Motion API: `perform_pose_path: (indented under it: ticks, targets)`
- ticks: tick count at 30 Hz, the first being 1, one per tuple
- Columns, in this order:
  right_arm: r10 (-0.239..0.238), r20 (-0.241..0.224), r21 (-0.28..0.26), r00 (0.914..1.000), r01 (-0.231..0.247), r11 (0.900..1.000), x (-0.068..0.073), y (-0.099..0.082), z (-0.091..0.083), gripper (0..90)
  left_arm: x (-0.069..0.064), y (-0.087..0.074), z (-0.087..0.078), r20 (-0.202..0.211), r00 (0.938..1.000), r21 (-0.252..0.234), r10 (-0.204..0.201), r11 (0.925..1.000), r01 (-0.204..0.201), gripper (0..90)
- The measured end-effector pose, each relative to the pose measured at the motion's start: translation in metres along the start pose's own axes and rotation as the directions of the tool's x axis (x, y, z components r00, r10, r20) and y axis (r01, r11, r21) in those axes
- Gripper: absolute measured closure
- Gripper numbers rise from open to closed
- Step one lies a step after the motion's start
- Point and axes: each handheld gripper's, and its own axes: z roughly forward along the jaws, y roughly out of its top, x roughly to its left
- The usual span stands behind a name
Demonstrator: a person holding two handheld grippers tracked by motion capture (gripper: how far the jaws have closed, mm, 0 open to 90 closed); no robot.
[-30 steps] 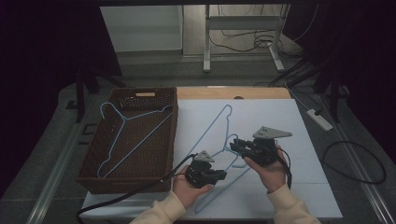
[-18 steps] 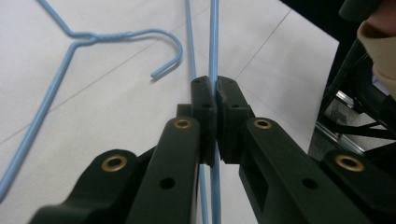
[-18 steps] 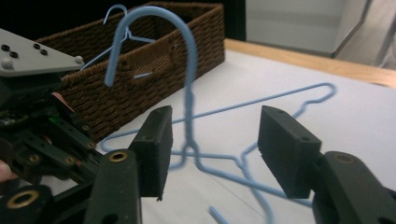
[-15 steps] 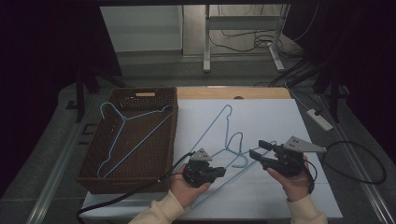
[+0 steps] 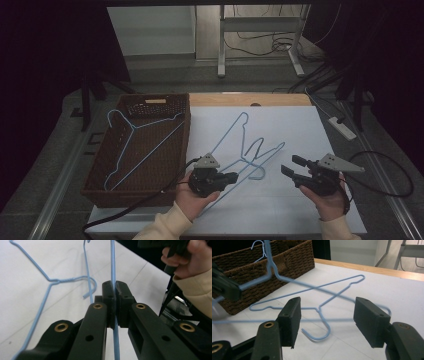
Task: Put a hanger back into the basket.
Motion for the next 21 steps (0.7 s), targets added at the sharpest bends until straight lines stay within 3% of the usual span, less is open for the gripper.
perform_pose_path:
  ticks: [5, 14, 21]
  targets:
    - [0.006, 0.009, 0.000, 0.9999, -0.006, 1.0000, -0.003, -0.002, -0.003, 39.2, -0.002, 0.010, -0.021, 0.019, 0.9998, -0.060, -0.001, 0.9982, 0.002, 86.9]
    - [0.010, 0.017, 0.022, 0.9998, -0.010, 0.9997, -0.006, -0.006, -0.001, 39.1, 0.002, 0.029, -0.064, 0.012, 0.9999, -0.135, 0.006, 0.9909, -0.005, 86.9]
    - [0.010, 0.018, 0.042, 0.9998, -0.010, 0.9991, -0.006, -0.008, 0.003, 39.2, 0.010, 0.038, -0.090, -0.009, 0.9999, -0.159, 0.013, 0.9871, -0.014, 86.9]
